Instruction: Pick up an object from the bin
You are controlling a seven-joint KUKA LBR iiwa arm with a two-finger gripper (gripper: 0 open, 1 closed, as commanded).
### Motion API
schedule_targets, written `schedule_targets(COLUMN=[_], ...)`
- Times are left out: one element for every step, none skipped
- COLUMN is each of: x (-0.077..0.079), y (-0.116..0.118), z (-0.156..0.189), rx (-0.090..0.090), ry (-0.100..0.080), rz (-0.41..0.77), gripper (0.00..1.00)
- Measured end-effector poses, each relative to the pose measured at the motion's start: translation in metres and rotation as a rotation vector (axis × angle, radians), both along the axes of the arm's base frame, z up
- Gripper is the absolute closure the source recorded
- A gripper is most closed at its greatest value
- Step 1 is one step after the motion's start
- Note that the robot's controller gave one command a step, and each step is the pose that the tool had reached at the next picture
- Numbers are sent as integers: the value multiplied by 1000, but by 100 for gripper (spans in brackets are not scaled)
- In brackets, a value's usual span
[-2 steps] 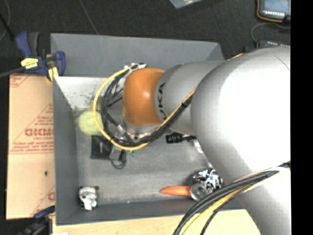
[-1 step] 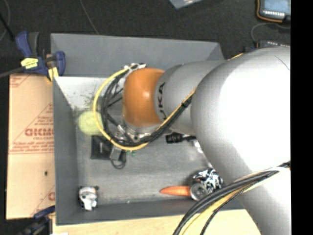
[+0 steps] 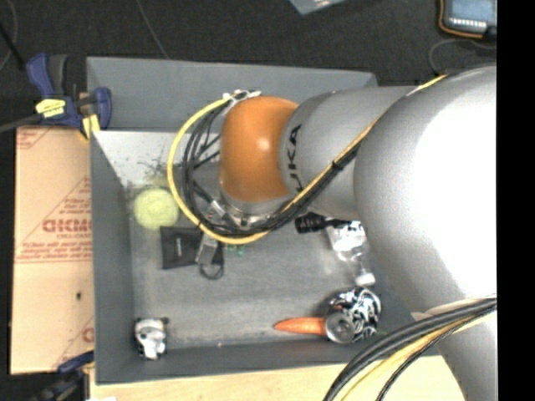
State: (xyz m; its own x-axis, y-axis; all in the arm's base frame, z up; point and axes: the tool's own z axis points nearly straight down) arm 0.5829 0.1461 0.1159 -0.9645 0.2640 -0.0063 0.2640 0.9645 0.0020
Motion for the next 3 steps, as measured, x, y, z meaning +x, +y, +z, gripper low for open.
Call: schedule_targets(x=[1, 12, 16], y=[-8, -2, -7], z=[23, 50, 39], rx=[3, -1, 4], ry=[-17, 4, -27], rz=[22, 17, 23], gripper=[100, 100, 100])
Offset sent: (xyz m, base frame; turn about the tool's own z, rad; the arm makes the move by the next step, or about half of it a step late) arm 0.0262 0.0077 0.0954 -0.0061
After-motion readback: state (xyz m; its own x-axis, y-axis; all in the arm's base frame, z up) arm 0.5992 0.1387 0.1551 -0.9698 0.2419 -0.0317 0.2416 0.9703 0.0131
